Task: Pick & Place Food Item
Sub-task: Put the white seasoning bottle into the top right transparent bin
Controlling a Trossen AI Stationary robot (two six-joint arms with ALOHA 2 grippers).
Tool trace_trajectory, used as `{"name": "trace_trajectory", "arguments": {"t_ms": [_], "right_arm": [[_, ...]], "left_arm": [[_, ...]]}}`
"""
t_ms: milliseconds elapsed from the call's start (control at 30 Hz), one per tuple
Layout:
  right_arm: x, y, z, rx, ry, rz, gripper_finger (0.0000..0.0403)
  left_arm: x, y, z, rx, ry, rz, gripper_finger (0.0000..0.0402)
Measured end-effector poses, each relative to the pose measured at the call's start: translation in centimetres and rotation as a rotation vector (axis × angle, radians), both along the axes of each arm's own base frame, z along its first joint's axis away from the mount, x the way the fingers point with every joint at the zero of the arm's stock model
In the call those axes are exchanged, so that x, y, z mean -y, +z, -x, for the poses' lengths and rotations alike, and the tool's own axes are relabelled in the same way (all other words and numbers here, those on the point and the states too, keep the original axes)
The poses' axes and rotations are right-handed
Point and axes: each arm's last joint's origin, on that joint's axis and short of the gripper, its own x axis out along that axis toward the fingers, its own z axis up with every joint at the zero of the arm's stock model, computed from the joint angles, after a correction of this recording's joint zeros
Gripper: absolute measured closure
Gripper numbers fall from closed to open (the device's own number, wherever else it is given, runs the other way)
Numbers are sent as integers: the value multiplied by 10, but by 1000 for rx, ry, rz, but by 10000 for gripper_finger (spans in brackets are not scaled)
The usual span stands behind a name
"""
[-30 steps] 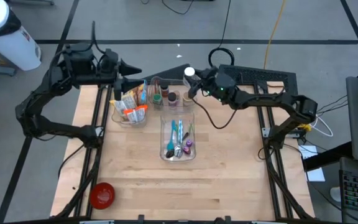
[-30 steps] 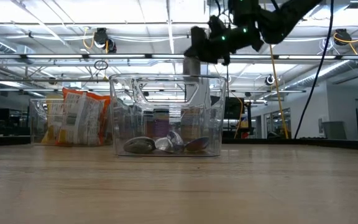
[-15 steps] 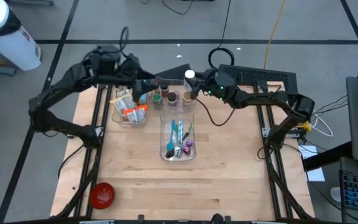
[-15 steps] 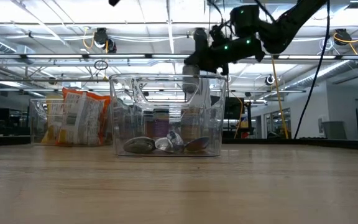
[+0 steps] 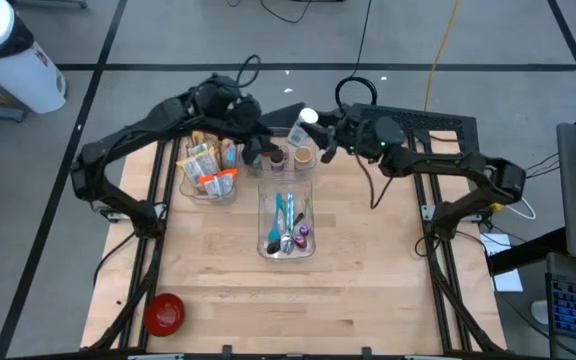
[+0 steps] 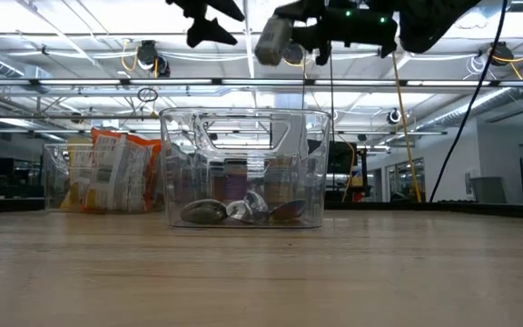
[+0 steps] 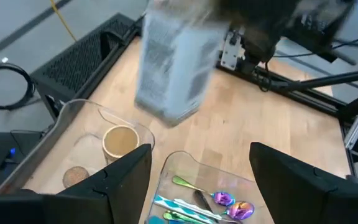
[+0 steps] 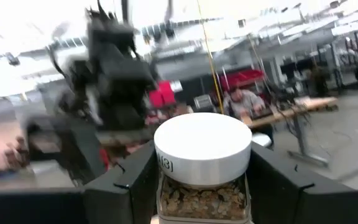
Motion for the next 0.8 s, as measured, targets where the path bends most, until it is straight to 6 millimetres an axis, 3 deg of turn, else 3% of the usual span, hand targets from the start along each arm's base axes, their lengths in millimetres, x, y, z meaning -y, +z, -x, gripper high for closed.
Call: {"name": "trace_trajectory", "arguments": {"t_ms": [133, 533, 800], "right_arm": [[-3, 10, 6, 55, 15, -14, 213], [-21, 15, 1, 110, 84, -15, 213], [-27, 19, 2, 157, 115, -18, 213]], "left_arm": [[-5, -4, -10, 27, -14, -3, 133], [-6, -10, -32, 92, -57, -6, 122], [-7, -14, -40, 117, -108, 58, 158]]}}
